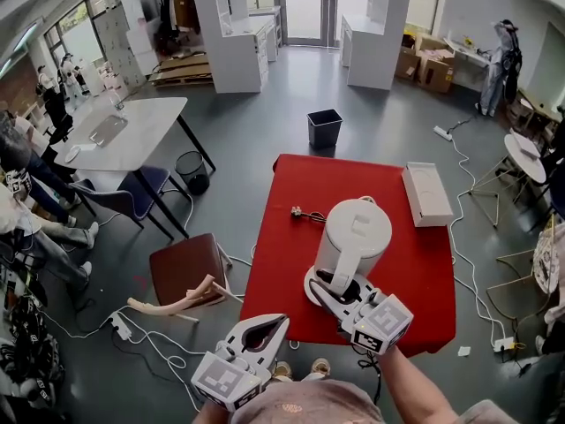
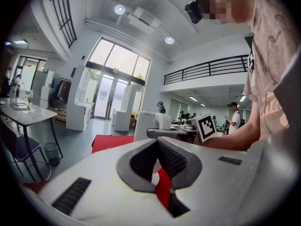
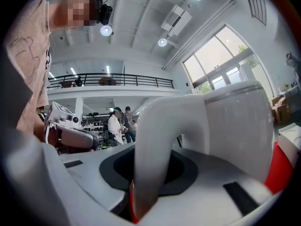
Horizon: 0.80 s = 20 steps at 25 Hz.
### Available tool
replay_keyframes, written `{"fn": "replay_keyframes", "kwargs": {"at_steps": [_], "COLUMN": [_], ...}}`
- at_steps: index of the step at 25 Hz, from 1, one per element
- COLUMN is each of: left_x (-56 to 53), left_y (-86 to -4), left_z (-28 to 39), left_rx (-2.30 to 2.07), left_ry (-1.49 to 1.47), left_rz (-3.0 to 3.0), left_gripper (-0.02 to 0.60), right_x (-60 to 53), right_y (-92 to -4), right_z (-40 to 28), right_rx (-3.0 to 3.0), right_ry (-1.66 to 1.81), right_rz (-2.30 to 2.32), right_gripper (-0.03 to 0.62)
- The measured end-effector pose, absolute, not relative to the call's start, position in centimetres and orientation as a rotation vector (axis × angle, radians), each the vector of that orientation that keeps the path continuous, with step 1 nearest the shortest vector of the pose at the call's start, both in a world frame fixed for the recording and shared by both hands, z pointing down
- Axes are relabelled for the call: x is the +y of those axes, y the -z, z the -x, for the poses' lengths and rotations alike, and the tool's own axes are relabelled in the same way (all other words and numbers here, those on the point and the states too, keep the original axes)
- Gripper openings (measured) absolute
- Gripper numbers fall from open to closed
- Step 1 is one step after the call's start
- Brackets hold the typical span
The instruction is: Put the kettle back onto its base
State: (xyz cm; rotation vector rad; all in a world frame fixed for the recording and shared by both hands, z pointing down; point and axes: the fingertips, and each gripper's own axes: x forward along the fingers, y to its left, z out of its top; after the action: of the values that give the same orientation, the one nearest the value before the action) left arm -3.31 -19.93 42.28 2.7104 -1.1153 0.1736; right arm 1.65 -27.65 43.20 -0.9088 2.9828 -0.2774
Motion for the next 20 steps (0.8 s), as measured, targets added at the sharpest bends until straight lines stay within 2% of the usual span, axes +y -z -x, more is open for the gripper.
{"fn": "replay_keyframes", "kwargs": {"at_steps": [20], "left_x": [-19.7], "left_y": [-43.2], "left_z": [4.3], "left_rx": [-1.095], "left_ry": [-0.198], "left_rz": [-2.667], "left_gripper": [0.002], "right_x": [-27.1], "right_y": [-48.8], "right_z": [0.2], "right_rx": [3.010], "right_ry": [0.409], "right_rz": [0.878], "right_gripper": [0.102]}}
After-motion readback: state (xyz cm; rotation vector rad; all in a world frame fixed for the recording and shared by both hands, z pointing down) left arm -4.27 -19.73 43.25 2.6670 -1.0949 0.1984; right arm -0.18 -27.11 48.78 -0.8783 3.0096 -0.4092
